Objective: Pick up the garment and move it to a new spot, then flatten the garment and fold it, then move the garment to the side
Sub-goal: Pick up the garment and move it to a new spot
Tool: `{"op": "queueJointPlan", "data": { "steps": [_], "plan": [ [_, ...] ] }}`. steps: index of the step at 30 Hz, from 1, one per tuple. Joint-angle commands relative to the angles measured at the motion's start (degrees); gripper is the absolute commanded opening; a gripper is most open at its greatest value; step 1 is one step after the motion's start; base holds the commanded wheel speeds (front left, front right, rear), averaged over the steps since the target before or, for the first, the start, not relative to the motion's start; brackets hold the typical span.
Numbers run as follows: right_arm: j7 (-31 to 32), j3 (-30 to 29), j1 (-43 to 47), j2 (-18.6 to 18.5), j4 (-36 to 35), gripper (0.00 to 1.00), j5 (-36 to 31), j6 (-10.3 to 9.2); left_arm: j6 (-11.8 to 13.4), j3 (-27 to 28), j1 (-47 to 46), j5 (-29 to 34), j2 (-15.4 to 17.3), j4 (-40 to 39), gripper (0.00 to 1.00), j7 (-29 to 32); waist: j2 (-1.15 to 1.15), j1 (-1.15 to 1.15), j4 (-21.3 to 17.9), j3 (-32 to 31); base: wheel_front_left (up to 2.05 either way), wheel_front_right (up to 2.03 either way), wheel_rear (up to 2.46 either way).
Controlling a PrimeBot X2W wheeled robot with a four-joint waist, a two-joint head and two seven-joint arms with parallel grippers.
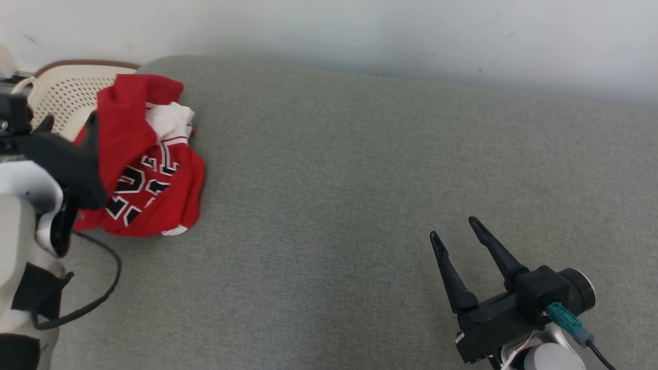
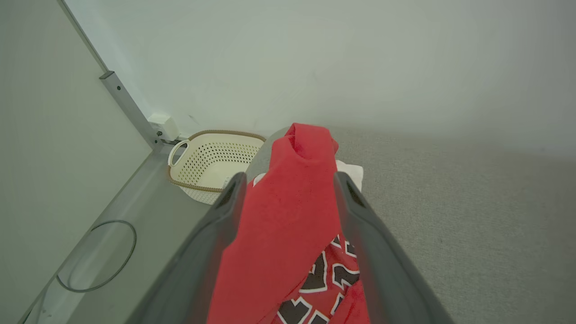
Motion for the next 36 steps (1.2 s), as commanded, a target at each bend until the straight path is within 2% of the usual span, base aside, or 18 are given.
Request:
{"op": "queueJointPlan", "data": {
  "steps": [1,5,11,12,14,18,29,36],
  "plan": [
    [0.0,0.2,-0.9,-0.6,-0.1,1.00,0.5,0.02,-0.2,0.3,-0.8,-0.8,0.8,3.5,1.00,0.6,0.00,-0.01,-3.6,3.8,0.00,0.00,0.00],
    [0.1,0.5,-1.9,-1.5,-0.4,1.00,0.8,0.02,-0.5,1.4,-1.2,-2.4,1.5,12.8,1.00,1.8,0.00,-0.01,-4.9,6.1,0.00,0.00,0.00],
    [0.3,0.4,-2.9,-2.3,-1.0,1.00,1.0,0.02,-0.6,2.4,-2.4,-4.0,2.4,19.3,1.00,1.6,0.00,-0.01,-5.8,8.4,0.00,0.00,0.00],
    [0.3,0.4,-3.0,-2.4,-1.1,1.00,1.0,0.02,-0.3,2.6,-2.5,-4.2,2.5,20.0,0.84,1.2,0.00,-0.01,-5.9,8.6,0.00,0.00,0.00],
    [0.3,0.5,-3.0,-2.6,-1.1,1.00,0.7,0.02,-0.3,2.9,-2.8,-4.6,2.4,21.2,0.00,0.7,0.00,-0.01,-5.9,8.8,0.00,0.00,0.00],
    [0.3,0.4,-2.9,-2.8,-0.9,1.00,0.4,0.02,-0.2,2.8,-3.7,-4.3,3.0,22.1,0.00,-1.2,0.00,-0.01,-5.9,8.7,0.00,0.00,0.00],
    [0.6,0.1,-0.8,-1.6,-0.3,1.00,0.7,0.02,0.2,0.9,-8.9,-1.3,4.5,18.6,0.00,-13.6,0.00,-0.01,-4.7,5.4,0.00,0.00,0.00],
    [0.0,-0.4,0.1,-0.5,0.5,1.00,1.0,0.02,0.8,-1.2,-8.6,0.1,2.7,12.1,0.00,-19.1,0.00,-0.01,-4.7,2.3,0.00,0.00,0.00]
  ]
}}
